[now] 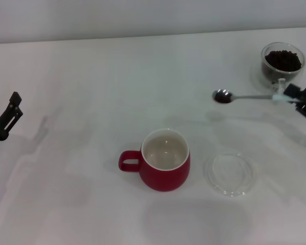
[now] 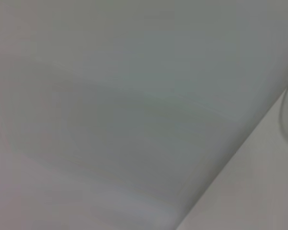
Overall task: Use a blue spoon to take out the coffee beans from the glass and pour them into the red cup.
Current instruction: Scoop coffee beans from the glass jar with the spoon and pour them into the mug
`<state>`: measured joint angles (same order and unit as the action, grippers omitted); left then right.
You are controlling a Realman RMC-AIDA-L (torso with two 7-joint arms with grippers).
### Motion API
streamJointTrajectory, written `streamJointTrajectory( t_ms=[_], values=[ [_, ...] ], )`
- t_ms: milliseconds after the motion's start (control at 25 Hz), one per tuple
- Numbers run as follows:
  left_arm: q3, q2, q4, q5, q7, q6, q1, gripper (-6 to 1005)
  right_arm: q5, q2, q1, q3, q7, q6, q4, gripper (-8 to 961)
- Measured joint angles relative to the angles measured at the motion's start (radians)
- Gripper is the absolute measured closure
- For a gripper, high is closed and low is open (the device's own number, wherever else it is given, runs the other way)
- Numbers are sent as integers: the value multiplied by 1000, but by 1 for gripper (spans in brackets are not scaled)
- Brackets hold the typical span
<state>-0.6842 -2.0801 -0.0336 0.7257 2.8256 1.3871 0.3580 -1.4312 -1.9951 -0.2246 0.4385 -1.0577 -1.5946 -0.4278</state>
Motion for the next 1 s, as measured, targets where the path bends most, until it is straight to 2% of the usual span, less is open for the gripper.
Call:
streamJointTrajectory(
  t_ms=[400, 1000],
  values=[
    [0, 0, -3, -1, 0, -11, -1, 122, -1, -5, -11, 111, -18, -42, 14, 803],
    [-1, 2, -8, 0, 0, -11, 9, 123, -8, -14, -55, 158, -38, -53, 115, 803]
  ],
)
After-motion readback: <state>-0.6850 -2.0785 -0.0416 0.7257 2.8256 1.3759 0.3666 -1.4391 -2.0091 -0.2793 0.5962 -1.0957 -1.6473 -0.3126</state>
